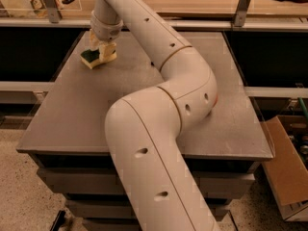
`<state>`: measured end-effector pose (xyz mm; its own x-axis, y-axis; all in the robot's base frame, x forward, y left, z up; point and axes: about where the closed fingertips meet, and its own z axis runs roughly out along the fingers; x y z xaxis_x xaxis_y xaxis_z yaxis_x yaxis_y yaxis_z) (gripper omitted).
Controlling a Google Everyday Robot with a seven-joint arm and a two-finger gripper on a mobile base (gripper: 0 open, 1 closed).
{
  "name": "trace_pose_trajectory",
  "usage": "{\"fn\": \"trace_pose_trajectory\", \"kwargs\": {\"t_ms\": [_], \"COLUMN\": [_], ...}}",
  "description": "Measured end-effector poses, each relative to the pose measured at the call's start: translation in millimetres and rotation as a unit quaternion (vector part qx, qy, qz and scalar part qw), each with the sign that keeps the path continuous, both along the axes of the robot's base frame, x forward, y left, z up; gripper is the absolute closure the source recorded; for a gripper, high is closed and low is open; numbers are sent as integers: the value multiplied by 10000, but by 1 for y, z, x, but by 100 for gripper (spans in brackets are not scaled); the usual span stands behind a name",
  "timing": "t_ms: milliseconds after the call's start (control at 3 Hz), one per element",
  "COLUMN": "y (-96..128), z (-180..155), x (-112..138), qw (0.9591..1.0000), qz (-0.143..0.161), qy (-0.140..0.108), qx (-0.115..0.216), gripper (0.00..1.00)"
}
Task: Move sponge near apple
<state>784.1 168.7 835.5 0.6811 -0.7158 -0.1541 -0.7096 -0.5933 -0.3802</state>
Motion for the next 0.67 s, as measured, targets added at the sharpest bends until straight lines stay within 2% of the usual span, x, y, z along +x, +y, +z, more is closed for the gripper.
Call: {"fn": "trace_pose_trajectory", "kwargs": {"t_ms": [333, 667], "y": [-3, -9], "z": [-2, 1], "x": [-1, -3], "qw": [10000, 9999], "qz": [21, 23], "qy": [10, -8], "qx": [-49, -115], "gripper": [88, 100]}}
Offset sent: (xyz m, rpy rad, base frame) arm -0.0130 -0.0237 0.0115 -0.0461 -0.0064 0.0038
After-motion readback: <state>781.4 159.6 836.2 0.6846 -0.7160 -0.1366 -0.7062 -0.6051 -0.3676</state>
